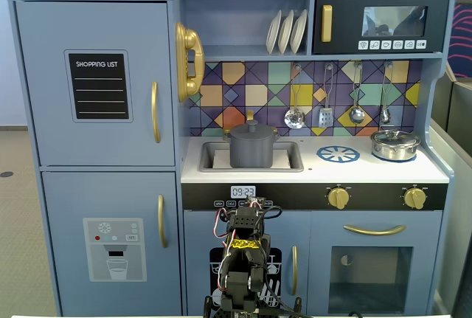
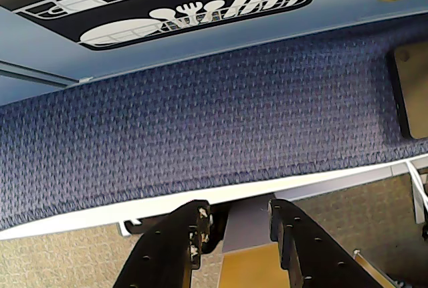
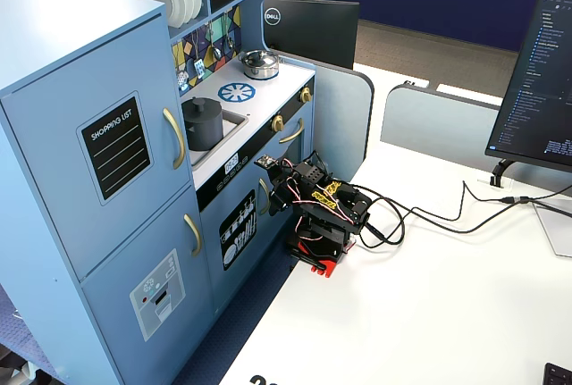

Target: Take off the lid from the gray recipient and place it on the counter

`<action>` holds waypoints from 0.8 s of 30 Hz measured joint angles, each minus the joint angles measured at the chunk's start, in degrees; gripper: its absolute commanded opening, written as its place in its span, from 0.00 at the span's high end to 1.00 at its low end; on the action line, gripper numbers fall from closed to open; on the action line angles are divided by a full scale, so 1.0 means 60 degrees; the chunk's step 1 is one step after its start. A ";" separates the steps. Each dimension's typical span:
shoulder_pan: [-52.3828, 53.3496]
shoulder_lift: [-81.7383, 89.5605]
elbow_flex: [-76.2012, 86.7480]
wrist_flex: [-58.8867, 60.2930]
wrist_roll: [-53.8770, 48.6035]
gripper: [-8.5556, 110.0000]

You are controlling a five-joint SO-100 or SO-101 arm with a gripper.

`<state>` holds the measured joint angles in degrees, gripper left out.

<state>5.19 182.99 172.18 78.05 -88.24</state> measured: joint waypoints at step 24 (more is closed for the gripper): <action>0.0337 -0.1201 -0.2725 -0.0923 0.0498 0.91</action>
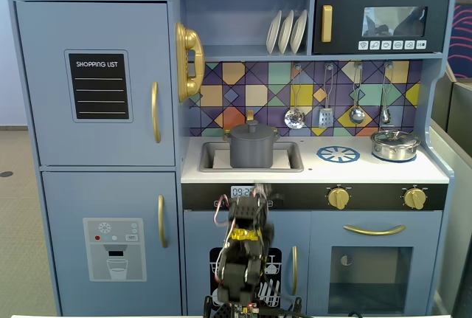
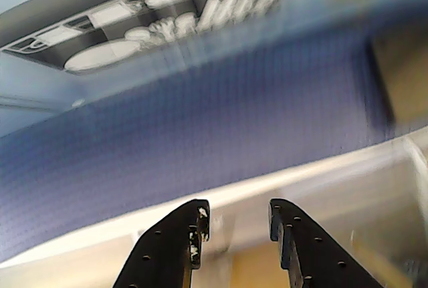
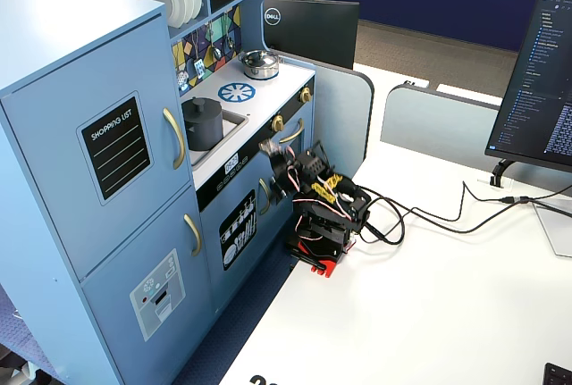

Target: Take off the lid from the gray recipient and place it on the counter

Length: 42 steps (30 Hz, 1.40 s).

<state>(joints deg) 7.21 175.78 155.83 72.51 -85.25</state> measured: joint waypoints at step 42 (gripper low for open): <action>-0.0557 -0.6650 -0.6606 -0.9434 -0.1538 0.76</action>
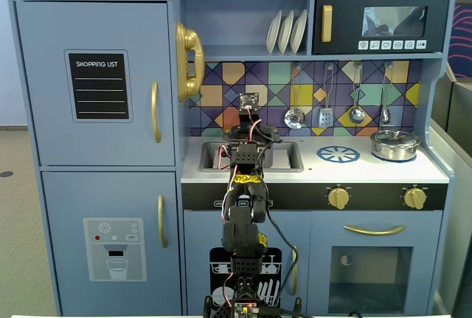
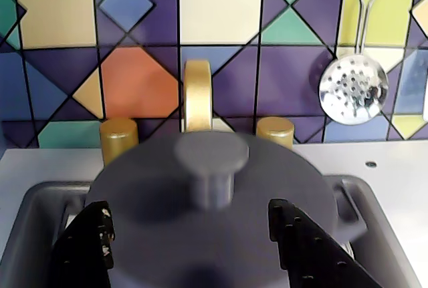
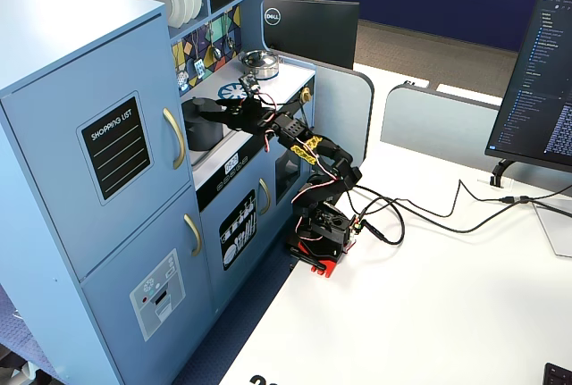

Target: Take off the lid from the gray recipient and place it on the counter

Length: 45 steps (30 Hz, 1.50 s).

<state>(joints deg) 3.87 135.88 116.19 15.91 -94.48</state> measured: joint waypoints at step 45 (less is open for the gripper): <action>-0.0337 -0.3223 -0.2417 -0.2988 -0.0981 0.93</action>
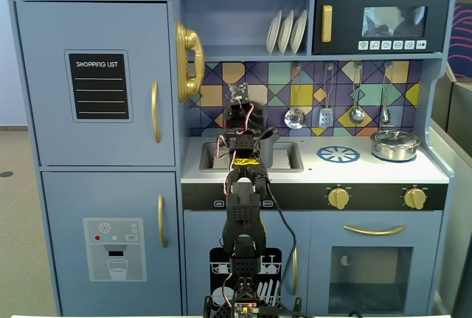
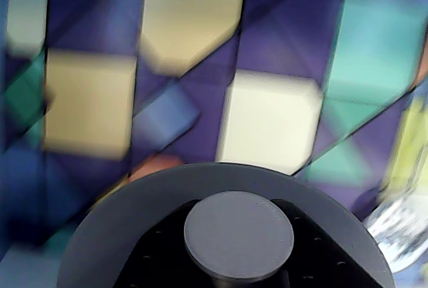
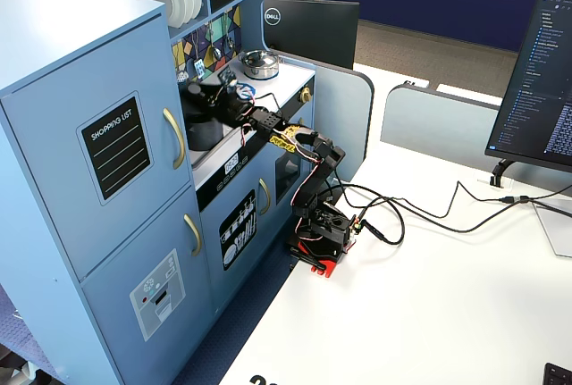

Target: Take off the lid from the gray recipient and place it on the counter

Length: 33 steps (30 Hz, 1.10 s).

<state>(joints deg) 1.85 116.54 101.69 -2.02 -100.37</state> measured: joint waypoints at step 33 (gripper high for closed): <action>0.5156 -0.1611 0.0967 -0.0146 0.1055 0.93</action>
<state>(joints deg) 32.78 106.88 107.49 -2.90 -94.04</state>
